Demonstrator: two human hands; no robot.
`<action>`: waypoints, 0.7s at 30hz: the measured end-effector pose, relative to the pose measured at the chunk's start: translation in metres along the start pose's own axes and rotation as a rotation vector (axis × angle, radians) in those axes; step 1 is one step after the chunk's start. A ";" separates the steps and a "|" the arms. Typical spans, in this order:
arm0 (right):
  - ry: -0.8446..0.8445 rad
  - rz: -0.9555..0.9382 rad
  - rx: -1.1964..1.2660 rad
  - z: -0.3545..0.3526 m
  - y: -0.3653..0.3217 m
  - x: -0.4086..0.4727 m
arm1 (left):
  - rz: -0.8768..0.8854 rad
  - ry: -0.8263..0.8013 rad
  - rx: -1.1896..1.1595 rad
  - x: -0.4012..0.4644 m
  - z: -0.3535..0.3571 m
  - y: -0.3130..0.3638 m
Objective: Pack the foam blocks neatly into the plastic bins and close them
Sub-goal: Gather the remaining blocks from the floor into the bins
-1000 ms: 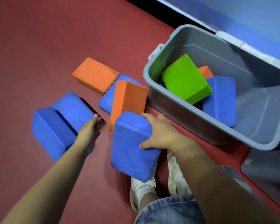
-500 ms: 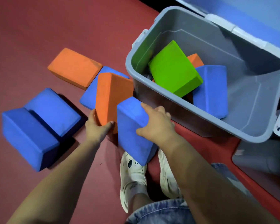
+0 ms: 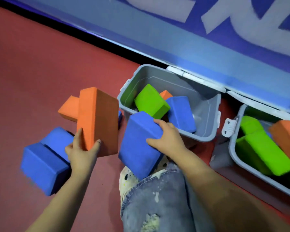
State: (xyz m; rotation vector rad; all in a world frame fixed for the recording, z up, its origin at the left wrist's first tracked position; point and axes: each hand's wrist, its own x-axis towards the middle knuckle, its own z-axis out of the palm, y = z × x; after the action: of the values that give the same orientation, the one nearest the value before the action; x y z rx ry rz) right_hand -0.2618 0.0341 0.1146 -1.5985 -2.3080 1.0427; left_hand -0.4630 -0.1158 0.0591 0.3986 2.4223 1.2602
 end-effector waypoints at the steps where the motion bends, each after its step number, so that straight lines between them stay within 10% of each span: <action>1: 0.064 0.012 0.025 -0.016 0.004 -0.005 | 0.024 0.001 -0.017 -0.006 -0.001 0.016; 10: 0.545 -0.062 0.261 -0.138 0.035 0.004 | 0.180 -0.106 -0.223 -0.059 0.057 0.157; 16: -0.022 0.085 -0.064 -0.168 0.055 0.028 | 0.185 -0.352 -0.232 -0.065 0.103 0.207; 21: -0.126 -0.042 -0.075 -0.169 0.044 0.013 | 0.263 -0.310 -0.094 -0.065 0.082 0.186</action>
State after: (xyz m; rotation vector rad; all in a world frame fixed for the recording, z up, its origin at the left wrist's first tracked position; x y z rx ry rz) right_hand -0.1521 0.1308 0.2114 -1.5455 -2.4787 1.0887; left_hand -0.3544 0.0202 0.1823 0.8405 2.0909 1.3015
